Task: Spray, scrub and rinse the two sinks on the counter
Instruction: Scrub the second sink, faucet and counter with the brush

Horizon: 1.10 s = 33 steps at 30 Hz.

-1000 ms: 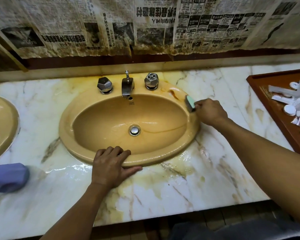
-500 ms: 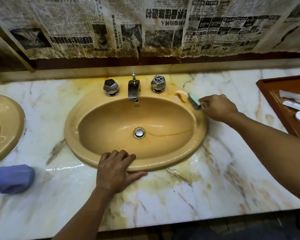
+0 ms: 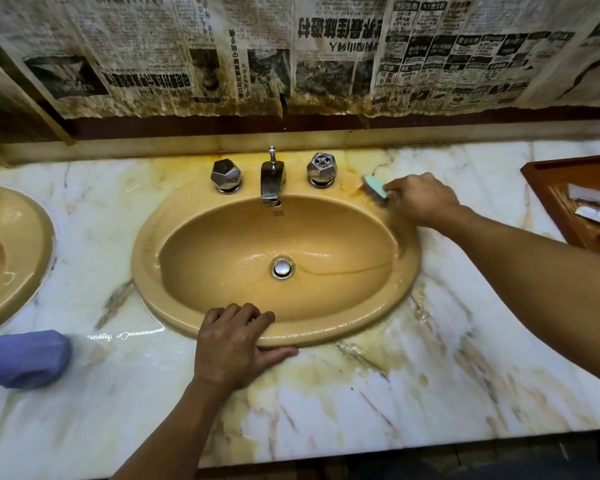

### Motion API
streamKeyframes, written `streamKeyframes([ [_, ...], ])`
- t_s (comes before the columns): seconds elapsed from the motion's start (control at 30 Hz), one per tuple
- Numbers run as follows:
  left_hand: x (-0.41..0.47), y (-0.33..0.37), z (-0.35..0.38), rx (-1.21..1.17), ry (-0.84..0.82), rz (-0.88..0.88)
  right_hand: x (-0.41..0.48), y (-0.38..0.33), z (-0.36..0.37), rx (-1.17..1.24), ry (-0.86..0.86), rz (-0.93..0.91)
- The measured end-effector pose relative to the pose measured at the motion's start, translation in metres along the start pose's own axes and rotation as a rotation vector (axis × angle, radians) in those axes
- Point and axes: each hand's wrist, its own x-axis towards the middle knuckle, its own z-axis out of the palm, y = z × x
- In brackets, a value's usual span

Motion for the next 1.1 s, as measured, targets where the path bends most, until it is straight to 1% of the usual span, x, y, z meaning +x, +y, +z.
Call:
streamKeyframes([
  [0.03,-0.001,0.000,0.000,-0.002,0.006,-0.001,0.001,0.000,0.001,-0.007,0.011,-0.001],
  [0.13,-0.001,0.000,0.000,-0.010,0.023,0.001,-0.003,-0.006,0.011,-0.015,-0.043,-0.086],
  [0.2,0.000,0.000,0.000,-0.017,0.025,0.000,0.001,-0.003,0.007,-0.015,-0.023,-0.058],
  [0.27,-0.001,0.000,0.001,-0.020,0.033,-0.004,0.007,0.000,0.007,-0.016,0.039,-0.006],
  [0.4,0.000,-0.001,0.002,-0.028,0.054,-0.008,0.001,-0.011,0.020,-0.042,0.004,-0.120],
  [0.5,0.000,0.000,0.002,-0.035,0.047,-0.007,0.011,-0.003,0.016,-0.005,0.086,-0.003],
  [0.53,-0.001,0.000,0.002,-0.035,0.049,-0.008,0.011,-0.003,0.018,-0.022,0.092,-0.002],
  [0.63,-0.001,-0.001,0.003,-0.039,0.055,-0.009,0.005,-0.015,0.025,-0.037,-0.008,-0.145],
  [0.67,0.000,0.000,0.003,-0.039,0.056,-0.010,0.006,-0.018,0.022,-0.050,-0.016,-0.167],
  [0.77,-0.002,0.000,0.003,-0.040,0.056,-0.015,0.019,-0.010,0.013,-0.051,0.072,-0.049],
  [0.8,-0.003,0.000,0.003,-0.040,0.060,-0.017,0.020,-0.011,0.014,-0.065,0.084,-0.045],
  [0.9,-0.003,-0.001,0.003,-0.042,0.054,-0.015,0.015,-0.021,0.022,-0.151,0.007,-0.237],
  [0.93,-0.002,-0.001,0.003,-0.040,0.051,-0.015,0.015,-0.025,0.021,-0.207,0.006,-0.291],
  [1.1,-0.001,-0.001,0.002,-0.037,0.040,-0.013,0.025,-0.042,0.017,-0.498,0.078,-0.416],
])
